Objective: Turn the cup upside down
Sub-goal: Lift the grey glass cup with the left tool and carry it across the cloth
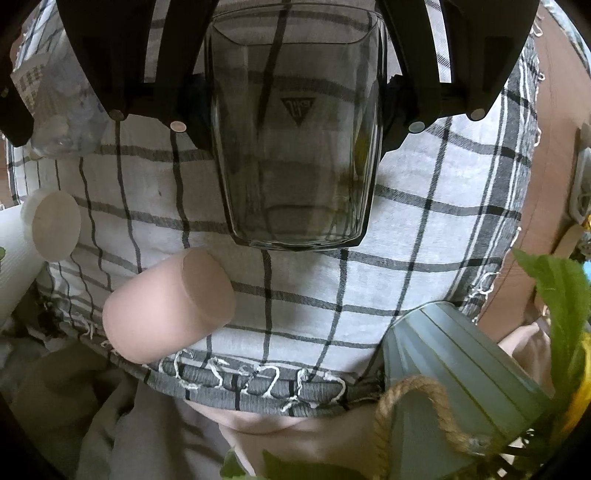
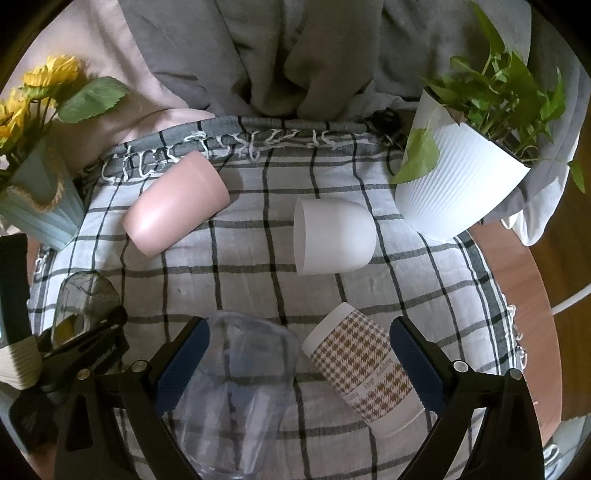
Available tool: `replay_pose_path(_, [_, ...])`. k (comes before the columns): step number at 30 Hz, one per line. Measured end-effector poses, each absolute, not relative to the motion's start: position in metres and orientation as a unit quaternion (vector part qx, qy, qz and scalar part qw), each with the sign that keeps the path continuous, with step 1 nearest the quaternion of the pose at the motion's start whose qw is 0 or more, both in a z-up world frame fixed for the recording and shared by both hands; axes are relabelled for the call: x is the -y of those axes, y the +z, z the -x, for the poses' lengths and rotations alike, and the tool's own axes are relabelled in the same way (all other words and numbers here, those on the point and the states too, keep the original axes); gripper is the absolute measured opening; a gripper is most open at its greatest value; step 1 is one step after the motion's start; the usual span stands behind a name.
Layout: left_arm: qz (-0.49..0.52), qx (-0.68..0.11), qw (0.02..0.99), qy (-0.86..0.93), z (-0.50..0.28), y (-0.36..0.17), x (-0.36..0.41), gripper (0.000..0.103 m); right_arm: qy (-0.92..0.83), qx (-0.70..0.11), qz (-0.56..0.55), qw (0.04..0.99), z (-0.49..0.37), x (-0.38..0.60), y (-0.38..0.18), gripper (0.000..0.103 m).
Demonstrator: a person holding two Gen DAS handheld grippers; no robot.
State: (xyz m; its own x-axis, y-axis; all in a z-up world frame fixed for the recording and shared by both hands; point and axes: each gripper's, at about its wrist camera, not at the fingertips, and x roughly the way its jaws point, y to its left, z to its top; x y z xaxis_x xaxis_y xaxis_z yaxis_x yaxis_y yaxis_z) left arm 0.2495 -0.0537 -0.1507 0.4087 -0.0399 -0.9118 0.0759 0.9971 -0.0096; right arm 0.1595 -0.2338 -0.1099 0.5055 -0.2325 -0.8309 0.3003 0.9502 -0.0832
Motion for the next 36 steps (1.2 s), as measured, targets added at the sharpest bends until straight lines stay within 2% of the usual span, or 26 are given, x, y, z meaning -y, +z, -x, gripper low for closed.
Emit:
replay_pose_path(19, [-0.013,-0.514,0.855,-0.059,-0.173,-0.097,0.043,0.067,-0.134,-0.447,-0.037,0.884,-0.103,0.226,-0.073,0.099])
replay_pose_path(36, [-0.012,-0.549,0.832,-0.072,-0.103,-0.119,0.058,0.067,-0.127,-0.479,-0.031,0.868,-0.037,0.238,-0.09,0.099])
